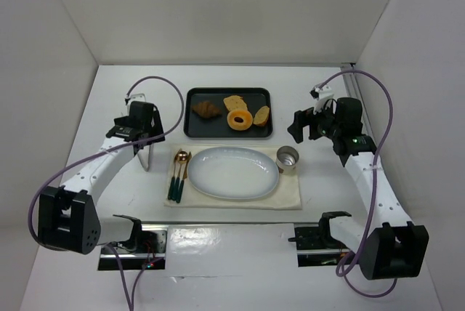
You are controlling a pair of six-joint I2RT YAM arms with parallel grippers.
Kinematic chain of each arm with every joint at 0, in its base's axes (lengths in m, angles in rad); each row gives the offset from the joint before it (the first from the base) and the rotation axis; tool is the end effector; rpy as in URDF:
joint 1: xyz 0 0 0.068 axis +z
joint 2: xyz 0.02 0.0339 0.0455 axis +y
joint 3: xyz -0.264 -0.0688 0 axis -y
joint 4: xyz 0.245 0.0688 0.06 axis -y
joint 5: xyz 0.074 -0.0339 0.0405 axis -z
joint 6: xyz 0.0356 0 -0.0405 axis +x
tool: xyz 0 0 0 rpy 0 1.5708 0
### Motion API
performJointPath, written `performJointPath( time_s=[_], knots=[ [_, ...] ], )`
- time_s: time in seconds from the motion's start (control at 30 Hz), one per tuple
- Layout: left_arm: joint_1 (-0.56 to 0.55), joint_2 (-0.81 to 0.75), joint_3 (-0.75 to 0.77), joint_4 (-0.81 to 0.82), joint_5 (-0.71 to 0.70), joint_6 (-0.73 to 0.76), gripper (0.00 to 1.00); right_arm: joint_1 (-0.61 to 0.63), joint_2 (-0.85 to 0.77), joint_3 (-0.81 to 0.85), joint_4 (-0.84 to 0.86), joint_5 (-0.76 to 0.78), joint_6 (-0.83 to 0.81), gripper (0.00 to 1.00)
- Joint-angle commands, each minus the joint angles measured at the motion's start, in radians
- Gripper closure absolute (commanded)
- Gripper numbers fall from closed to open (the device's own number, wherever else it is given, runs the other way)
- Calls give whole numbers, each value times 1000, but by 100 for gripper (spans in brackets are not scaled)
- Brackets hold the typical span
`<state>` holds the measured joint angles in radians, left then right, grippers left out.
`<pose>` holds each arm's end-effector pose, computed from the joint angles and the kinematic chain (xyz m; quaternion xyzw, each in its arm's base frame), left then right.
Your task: Place the bread
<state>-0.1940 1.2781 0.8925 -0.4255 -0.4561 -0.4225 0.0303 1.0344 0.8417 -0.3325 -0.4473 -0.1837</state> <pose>0.2644 -0.0360 0.2529 -0.1864 0.8892 0.0905 0.4079 0.2283 0.0223 0.2992 -0.2003 0.8282 0.1543 0.5002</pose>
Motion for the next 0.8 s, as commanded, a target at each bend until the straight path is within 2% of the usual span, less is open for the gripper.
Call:
performJointPath(
  time_s=[0.0,0.13,0.5,0.77],
  knots=[
    [34,-13,20,39,53,-1,0,-7,-19,-4,16,-18,3,0],
    [70,38,11,39,62,-1,0,-7,-66,-35,16,-18,-19,0],
    [182,139,31,39,112,-1,1,-7,-66,-35,-2,-36,-10,0],
    [191,197,31,57,192,27,2,-7,-76,-35,-2,-36,-10,0]
  ],
)
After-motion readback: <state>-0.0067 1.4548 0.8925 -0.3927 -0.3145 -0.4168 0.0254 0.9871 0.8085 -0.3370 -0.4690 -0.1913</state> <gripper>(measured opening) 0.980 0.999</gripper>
